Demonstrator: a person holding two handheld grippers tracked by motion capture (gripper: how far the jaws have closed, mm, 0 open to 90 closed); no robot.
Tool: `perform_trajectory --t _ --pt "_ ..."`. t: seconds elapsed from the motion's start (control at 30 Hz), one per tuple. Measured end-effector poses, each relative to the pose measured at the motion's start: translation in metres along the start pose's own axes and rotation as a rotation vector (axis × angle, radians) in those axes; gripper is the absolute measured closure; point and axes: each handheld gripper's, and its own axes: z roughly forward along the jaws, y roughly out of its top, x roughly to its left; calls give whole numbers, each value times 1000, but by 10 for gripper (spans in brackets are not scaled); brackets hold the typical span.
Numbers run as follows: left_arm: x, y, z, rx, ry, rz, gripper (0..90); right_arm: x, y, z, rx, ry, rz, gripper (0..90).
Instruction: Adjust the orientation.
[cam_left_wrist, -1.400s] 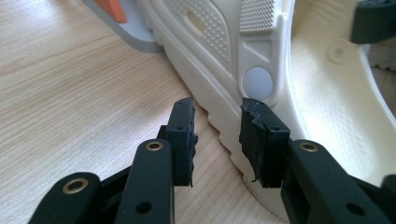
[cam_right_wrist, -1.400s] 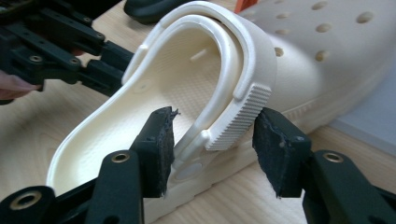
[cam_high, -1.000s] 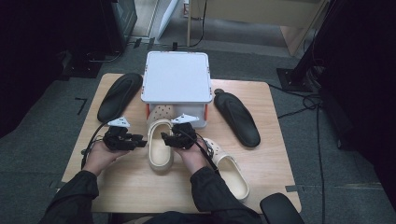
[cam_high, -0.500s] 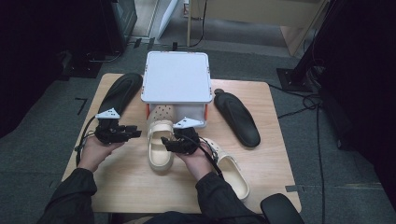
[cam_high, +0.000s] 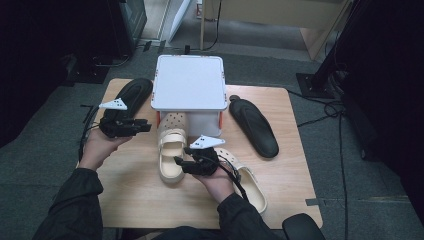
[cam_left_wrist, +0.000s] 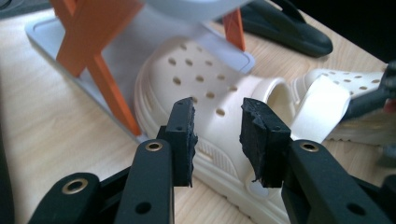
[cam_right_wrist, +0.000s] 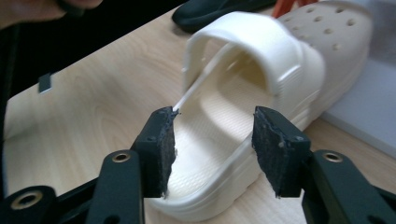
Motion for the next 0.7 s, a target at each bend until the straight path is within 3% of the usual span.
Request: perform_trajectory --t 0.27,0.43,0.7 --pt "-5 29 -7 -25 -27 39 664 6 -12 -3 31 55 -56 522" --pt "-7 49 -3 -29 -30 63 661 8 -16 -5 52 78 -49 543" --pt "-2 69 9 -45 -41 53 647 17 -22 -3 73 121 -66 551"
